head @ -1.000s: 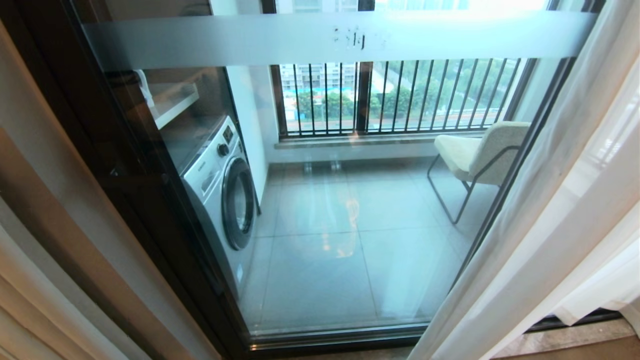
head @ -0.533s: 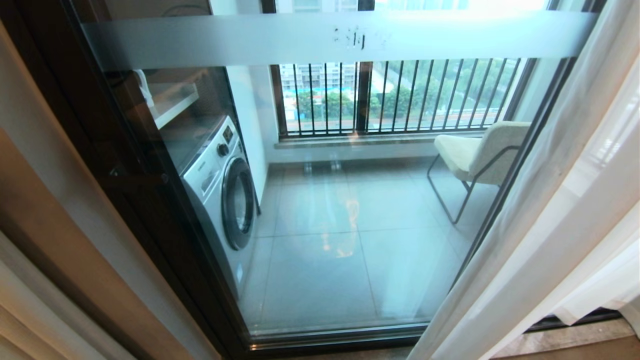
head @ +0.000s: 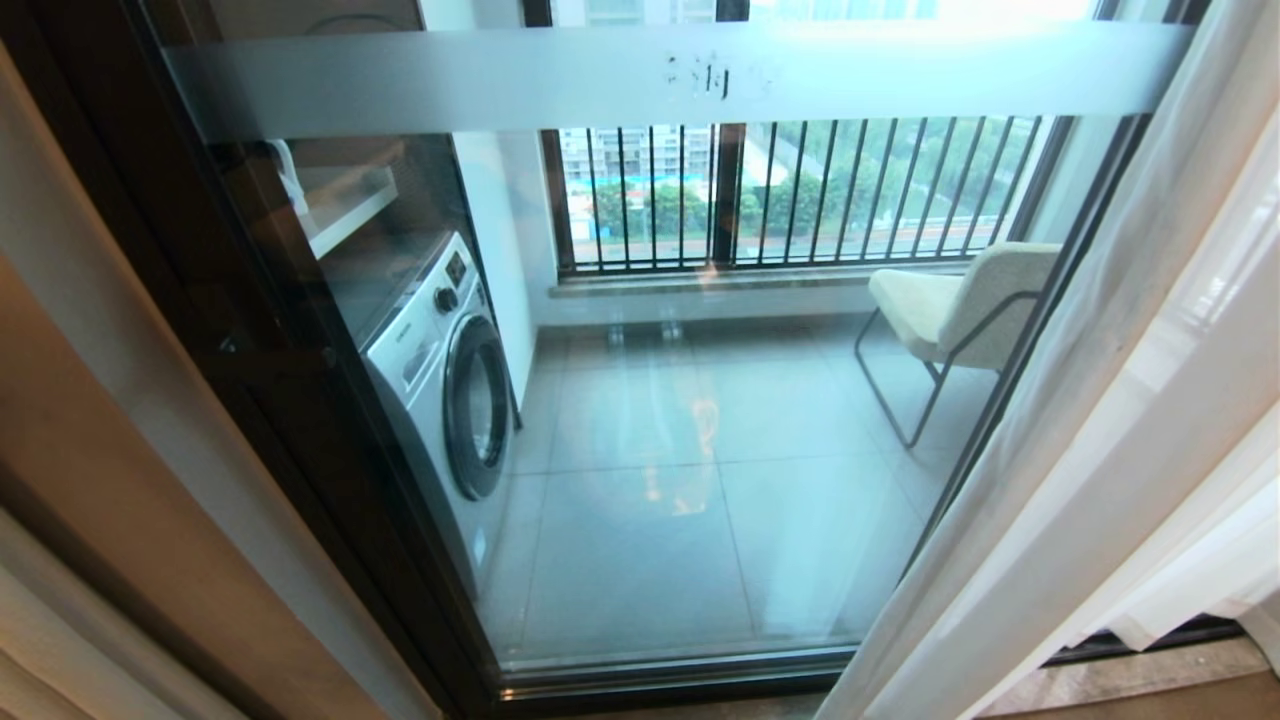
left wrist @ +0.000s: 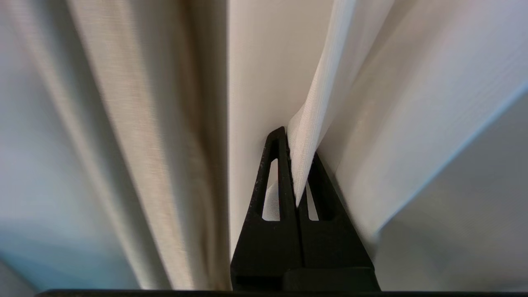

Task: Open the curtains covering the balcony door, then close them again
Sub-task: Pull the inner curtains open on both sides

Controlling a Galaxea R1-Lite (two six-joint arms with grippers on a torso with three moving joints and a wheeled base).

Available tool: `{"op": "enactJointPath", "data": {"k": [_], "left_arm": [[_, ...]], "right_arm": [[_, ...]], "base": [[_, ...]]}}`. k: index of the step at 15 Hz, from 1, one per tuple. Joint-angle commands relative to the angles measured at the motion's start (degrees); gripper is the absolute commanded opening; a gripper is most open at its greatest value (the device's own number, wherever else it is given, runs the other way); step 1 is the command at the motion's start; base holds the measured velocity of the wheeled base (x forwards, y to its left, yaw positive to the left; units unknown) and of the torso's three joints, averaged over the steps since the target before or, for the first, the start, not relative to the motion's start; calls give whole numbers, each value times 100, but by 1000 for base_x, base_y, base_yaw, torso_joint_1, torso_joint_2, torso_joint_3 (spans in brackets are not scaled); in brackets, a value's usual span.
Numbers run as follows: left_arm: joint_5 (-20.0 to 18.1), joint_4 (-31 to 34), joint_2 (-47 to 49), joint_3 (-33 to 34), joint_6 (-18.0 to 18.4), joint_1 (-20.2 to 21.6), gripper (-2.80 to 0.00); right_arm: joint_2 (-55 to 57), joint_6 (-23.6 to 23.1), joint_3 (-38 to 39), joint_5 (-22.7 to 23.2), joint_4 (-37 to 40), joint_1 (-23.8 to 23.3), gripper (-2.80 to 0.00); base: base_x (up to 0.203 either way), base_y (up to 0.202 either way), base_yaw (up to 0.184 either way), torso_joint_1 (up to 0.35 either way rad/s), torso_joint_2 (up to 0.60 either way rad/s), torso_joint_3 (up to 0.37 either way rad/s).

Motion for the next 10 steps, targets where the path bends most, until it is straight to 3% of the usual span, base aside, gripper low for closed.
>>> {"op": "enactJointPath", "data": {"k": [1, 10], "left_arm": [[-2, 26, 129, -56, -11, 131, -280], [-24, 48, 23, -13, -11, 113, -280]], "right_arm": [[0, 0, 0, -1, -4, 3, -280], [0, 0, 0, -1, 0, -1, -280]], "base": [[0, 0, 0, 0, 0, 0], [0, 0, 0, 0, 0, 0]]}}
